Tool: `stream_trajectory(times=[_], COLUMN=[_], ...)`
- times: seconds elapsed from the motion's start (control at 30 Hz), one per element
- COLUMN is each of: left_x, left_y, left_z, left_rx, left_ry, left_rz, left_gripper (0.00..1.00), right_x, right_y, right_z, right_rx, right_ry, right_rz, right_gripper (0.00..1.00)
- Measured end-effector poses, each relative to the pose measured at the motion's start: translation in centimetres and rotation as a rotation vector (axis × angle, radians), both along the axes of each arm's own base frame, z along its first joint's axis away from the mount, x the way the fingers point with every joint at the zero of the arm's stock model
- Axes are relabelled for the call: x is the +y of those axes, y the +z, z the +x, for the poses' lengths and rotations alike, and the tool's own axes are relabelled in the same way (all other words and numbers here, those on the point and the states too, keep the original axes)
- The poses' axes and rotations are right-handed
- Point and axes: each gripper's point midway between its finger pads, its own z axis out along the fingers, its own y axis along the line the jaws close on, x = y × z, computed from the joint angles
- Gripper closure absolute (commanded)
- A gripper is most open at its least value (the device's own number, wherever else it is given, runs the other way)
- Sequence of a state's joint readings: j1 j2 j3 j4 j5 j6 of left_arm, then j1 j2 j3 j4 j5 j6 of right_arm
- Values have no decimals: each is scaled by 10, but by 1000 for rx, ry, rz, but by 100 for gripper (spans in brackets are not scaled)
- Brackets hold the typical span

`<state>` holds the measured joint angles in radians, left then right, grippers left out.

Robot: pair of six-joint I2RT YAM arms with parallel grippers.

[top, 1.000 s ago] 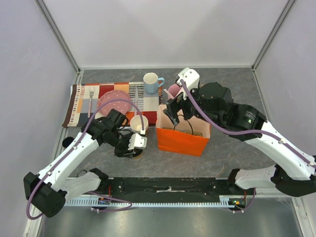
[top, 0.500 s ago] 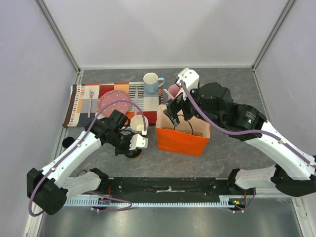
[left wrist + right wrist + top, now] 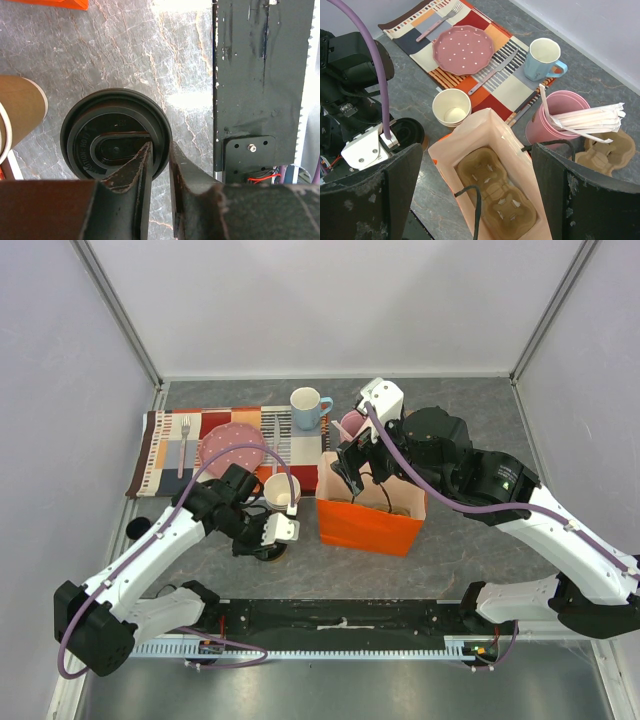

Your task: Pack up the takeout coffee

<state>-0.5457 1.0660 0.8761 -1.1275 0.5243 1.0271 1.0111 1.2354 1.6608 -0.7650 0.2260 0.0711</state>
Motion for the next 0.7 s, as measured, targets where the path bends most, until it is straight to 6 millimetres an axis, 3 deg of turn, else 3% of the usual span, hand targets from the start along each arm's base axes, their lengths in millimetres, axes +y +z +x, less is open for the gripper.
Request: stream_trajectory(times=[0.1, 0.37, 0.5, 0.7], left_x=[0, 0, -4, -14], left_y=[0, 4, 33, 102], left_z=[0, 1, 8, 25], left_rx=[0, 0, -18, -114], left_ry=[0, 6, 39, 122], left_rz=[1, 6, -12, -92], left_gripper=[98, 98, 98, 98], right_x=[0, 0, 0, -3], right_y=[0, 0, 3, 23], right_z=[0, 0, 4, 30], right_rx=[0, 1, -1, -20], right_ry=[-1, -3, -14, -86], right_rz=[0, 2, 1, 31], right_gripper=[2, 2, 2, 2])
